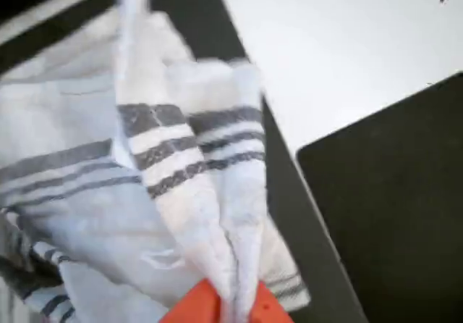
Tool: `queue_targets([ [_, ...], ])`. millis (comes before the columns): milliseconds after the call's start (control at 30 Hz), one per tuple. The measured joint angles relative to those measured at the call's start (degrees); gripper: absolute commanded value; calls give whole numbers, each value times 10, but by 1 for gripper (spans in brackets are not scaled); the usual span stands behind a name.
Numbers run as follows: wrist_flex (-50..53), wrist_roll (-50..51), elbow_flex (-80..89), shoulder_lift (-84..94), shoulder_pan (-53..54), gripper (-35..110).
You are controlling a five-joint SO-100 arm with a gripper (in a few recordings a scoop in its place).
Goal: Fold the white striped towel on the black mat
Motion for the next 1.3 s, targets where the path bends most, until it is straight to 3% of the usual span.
queue_targets([
  [167,-54,-15,40,-17,16,0],
  [633,-69,-15,76,0,-26,0],
  [1033,-117,-19,56,25,-129,0],
  [1300,-138,-26,33,25,-137,0],
])
